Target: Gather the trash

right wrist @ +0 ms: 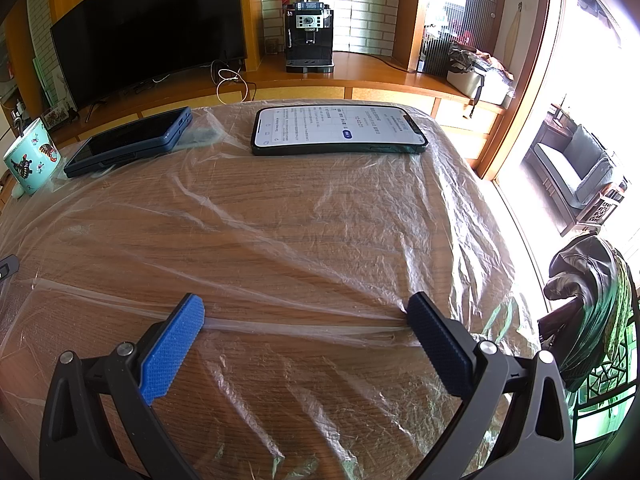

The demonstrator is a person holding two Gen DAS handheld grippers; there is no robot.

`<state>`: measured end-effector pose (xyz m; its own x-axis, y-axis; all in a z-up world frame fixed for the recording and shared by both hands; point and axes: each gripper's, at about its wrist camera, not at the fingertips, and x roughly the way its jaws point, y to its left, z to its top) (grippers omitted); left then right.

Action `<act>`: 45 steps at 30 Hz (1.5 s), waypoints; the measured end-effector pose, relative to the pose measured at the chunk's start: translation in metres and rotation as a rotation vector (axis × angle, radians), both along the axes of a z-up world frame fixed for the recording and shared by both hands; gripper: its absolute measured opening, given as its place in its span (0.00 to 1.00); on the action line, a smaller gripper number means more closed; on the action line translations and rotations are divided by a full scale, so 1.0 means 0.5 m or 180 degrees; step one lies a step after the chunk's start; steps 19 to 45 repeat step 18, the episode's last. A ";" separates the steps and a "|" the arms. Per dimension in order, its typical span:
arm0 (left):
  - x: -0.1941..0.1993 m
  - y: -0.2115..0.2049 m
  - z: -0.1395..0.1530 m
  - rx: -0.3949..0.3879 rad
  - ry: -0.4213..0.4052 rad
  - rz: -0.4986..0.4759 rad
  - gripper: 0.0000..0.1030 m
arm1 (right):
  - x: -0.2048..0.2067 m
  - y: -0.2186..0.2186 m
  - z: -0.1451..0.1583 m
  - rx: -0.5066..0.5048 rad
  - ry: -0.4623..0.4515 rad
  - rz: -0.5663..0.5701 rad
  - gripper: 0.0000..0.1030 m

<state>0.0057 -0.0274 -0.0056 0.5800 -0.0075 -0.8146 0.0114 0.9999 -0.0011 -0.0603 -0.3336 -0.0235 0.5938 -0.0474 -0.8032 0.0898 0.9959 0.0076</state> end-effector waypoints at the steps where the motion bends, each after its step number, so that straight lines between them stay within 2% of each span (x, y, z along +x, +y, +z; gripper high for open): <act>1: 0.000 -0.001 0.001 0.0002 0.0000 0.0000 0.99 | 0.000 0.000 0.000 0.0000 0.0000 0.0000 0.97; 45: 0.002 -0.010 -0.001 0.0003 0.0002 0.0041 0.99 | 0.000 0.000 0.000 -0.0001 0.0000 0.0000 0.97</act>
